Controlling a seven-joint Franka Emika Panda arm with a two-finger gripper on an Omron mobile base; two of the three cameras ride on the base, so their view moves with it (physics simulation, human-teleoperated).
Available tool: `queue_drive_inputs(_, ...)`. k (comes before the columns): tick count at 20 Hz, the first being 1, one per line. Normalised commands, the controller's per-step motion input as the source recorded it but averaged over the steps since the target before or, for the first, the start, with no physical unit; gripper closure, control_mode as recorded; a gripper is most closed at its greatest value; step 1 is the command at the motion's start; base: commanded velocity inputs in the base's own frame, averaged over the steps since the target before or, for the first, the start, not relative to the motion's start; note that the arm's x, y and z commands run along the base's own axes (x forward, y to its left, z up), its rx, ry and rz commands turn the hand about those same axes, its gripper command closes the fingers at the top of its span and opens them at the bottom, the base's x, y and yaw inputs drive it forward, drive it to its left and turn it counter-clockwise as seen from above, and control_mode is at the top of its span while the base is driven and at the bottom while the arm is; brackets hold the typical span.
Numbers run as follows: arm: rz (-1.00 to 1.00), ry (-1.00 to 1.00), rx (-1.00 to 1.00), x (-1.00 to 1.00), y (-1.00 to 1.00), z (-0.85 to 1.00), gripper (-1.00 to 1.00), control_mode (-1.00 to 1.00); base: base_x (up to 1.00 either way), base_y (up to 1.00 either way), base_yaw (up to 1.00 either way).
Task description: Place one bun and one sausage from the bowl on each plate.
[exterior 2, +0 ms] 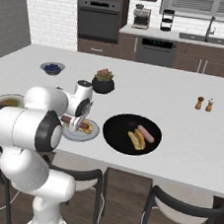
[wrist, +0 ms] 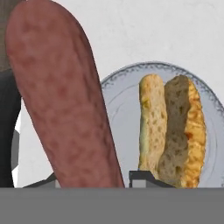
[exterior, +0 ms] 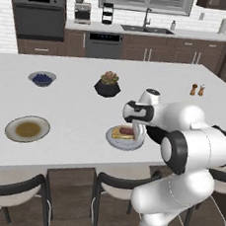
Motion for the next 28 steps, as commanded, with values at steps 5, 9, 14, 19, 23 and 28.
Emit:
queue_drive_inputs(5, 0.01, 0.01, -0.06, 0.04, 0.17, -0.28, 1.0, -1.0, 0.0, 0.0, 0.0)
queue_drive_inputs(9, 0.0, 0.0, -0.03, 0.0, 0.0, -0.11, 1.0, -1.0, 0.0, 0.0, 0.0)
queue_drive_inputs(14, 0.0, 0.0, -0.03, 0.01, 0.0, -0.2, 1.0, -1.0, 0.0, 0.0, 0.0)
queue_drive_inputs(19, 0.0, 0.0, -0.03, 0.1, 0.0, -0.23, 1.0, -1.0, 0.0, 0.0, 0.0)
queue_drive_inputs(23, 0.0, 0.0, -0.01, 0.15, -0.01, -0.08, 1.0, -1.0, 0.0, 0.0, 0.0)
queue_drive_inputs(28, 0.0, 0.0, 0.0, 0.22, -0.01, -0.04, 1.0, -1.0, 0.0, 0.0, 0.0)
